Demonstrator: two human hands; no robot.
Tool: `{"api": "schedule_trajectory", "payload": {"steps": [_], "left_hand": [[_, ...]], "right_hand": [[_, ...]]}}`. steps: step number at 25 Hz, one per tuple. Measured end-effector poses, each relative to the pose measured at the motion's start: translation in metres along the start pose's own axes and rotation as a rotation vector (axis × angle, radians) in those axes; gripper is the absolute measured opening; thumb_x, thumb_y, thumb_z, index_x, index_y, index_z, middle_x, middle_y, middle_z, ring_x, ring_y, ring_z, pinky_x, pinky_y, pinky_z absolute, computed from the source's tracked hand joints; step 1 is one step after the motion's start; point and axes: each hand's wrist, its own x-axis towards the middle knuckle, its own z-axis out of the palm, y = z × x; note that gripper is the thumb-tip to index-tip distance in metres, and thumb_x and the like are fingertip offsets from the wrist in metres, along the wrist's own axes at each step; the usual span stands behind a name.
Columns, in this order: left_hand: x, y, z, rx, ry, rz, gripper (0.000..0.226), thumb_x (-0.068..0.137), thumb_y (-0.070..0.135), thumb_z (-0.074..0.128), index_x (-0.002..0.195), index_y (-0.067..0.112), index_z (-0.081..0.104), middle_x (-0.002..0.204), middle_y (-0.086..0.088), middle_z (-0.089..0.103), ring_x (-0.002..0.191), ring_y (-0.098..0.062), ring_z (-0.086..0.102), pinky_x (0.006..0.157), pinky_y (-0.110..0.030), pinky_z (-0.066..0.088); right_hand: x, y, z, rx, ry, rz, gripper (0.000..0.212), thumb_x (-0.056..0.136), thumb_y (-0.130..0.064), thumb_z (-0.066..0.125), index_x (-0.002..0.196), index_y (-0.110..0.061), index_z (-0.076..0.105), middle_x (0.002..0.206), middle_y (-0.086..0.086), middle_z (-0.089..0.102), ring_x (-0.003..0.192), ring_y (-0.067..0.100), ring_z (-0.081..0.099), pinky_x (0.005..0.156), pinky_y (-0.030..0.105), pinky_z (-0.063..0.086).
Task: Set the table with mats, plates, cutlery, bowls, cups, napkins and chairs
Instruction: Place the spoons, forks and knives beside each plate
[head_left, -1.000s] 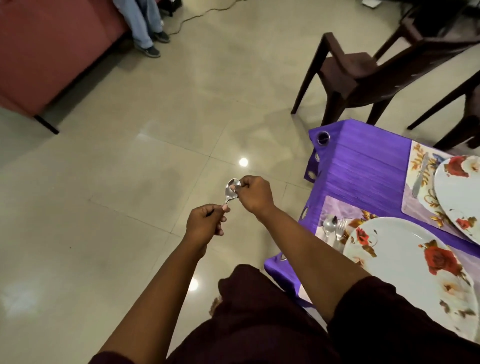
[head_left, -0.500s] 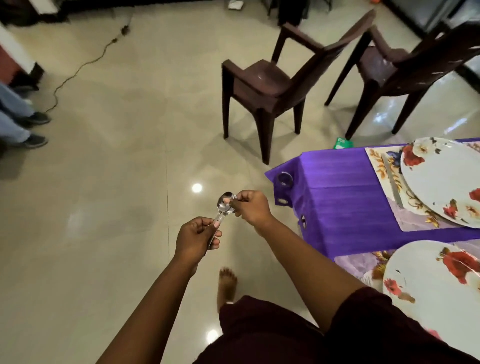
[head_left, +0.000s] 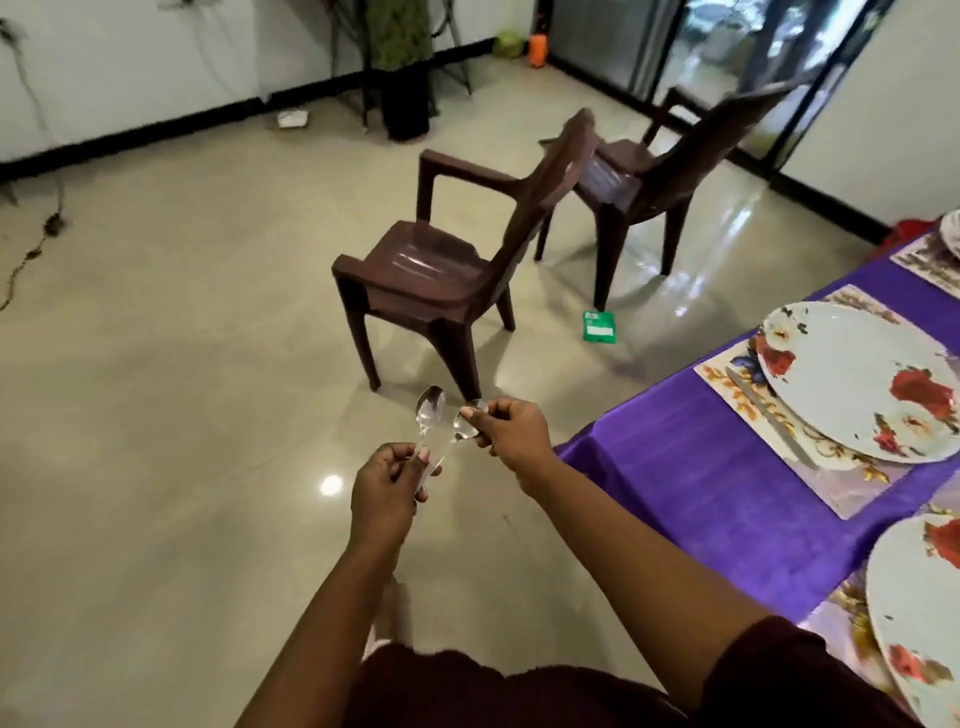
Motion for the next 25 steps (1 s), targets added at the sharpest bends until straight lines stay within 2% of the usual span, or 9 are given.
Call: {"api": "schedule_trajectory", "payload": {"steps": [4,7,10,12,14,17,19,21,25], "left_hand": [[0.115,0.052,0.002,0.078,-0.258,0.096,0.015,0.092,0.019,0.065,0.1,0.007,0.062,0.087,-0.012,0.072,0.057,-0.01,0.058,0.052,-0.024,0.044],[0.176,0.079,0.018,0.084,-0.469,0.102,0.009,0.091,0.012,0.064,0.099,0.01,0.061,0.084,-0.007,0.071,0.067,-0.013,0.065,0.055,-0.022,0.05],[0.208,0.091,0.045,0.111,-0.611,0.08,0.012,0.092,0.011,0.063,0.104,0.01,0.061,0.084,-0.005,0.071,0.064,-0.008,0.062,0.055,-0.02,0.047],[0.228,0.1,0.073,0.151,-0.718,0.07,0.014,0.092,0.014,0.064,0.105,0.01,0.061,0.087,-0.006,0.072,0.065,-0.01,0.061,0.056,-0.022,0.045],[0.249,0.111,0.113,0.198,-0.85,0.058,0.012,0.092,0.018,0.063,0.103,0.012,0.062,0.089,-0.006,0.074,0.066,-0.014,0.06,0.057,-0.026,0.045],[0.278,0.125,0.194,0.297,-1.044,0.089,0.009,0.093,0.019,0.062,0.098,0.013,0.061,0.088,-0.003,0.074,0.065,-0.011,0.06,0.056,-0.024,0.045],[0.292,0.134,0.244,0.328,-1.133,0.099,0.009,0.093,0.017,0.062,0.098,0.011,0.061,0.088,-0.003,0.074,0.069,-0.014,0.061,0.057,-0.025,0.045],[0.306,0.146,0.3,0.384,-1.233,0.108,0.009,0.092,0.014,0.062,0.098,0.008,0.06,0.087,-0.005,0.075,0.067,-0.013,0.061,0.056,-0.025,0.044],[0.315,0.175,0.4,0.445,-1.397,0.129,0.005,0.093,0.011,0.061,0.096,0.008,0.059,0.084,-0.006,0.074,0.065,-0.014,0.059,0.056,-0.026,0.043]], "right_hand": [[0.071,-0.034,-0.002,0.112,0.239,-0.005,0.023,0.085,-0.023,0.075,0.076,-0.007,0.062,0.063,0.003,0.058,0.047,0.005,0.053,0.046,0.017,0.039],[0.107,-0.059,-0.01,0.127,0.409,-0.015,0.017,0.085,-0.019,0.073,0.078,-0.009,0.062,0.064,0.005,0.059,0.047,0.006,0.053,0.044,0.015,0.039],[0.125,-0.069,-0.028,0.167,0.517,-0.02,0.015,0.082,-0.012,0.077,0.083,-0.018,0.063,0.067,0.006,0.061,0.049,0.01,0.054,0.046,0.017,0.041],[0.135,-0.071,-0.05,0.185,0.614,-0.005,0.016,0.081,-0.011,0.077,0.083,-0.021,0.064,0.069,0.005,0.062,0.051,0.012,0.055,0.047,0.016,0.042],[0.144,-0.077,-0.081,0.229,0.732,0.002,0.012,0.082,-0.013,0.076,0.083,-0.019,0.066,0.071,0.004,0.064,0.052,0.011,0.056,0.049,0.015,0.044],[0.167,-0.077,-0.138,0.306,0.929,0.03,0.007,0.086,-0.017,0.073,0.083,-0.019,0.067,0.076,0.003,0.066,0.055,0.009,0.057,0.049,0.015,0.043],[0.182,-0.073,-0.17,0.318,1.033,0.051,0.005,0.087,-0.02,0.072,0.085,-0.017,0.069,0.077,0.004,0.068,0.059,0.01,0.058,0.054,0.021,0.047],[0.197,-0.067,-0.205,0.326,1.161,0.095,0.007,0.087,-0.022,0.071,0.084,-0.016,0.071,0.079,0.006,0.071,0.062,0.011,0.059,0.063,0.034,0.052],[0.2,-0.065,-0.266,0.357,1.358,0.169,0.01,0.086,-0.017,0.072,0.082,-0.008,0.07,0.081,0.011,0.071,0.063,0.015,0.061,0.068,0.038,0.052]]}}
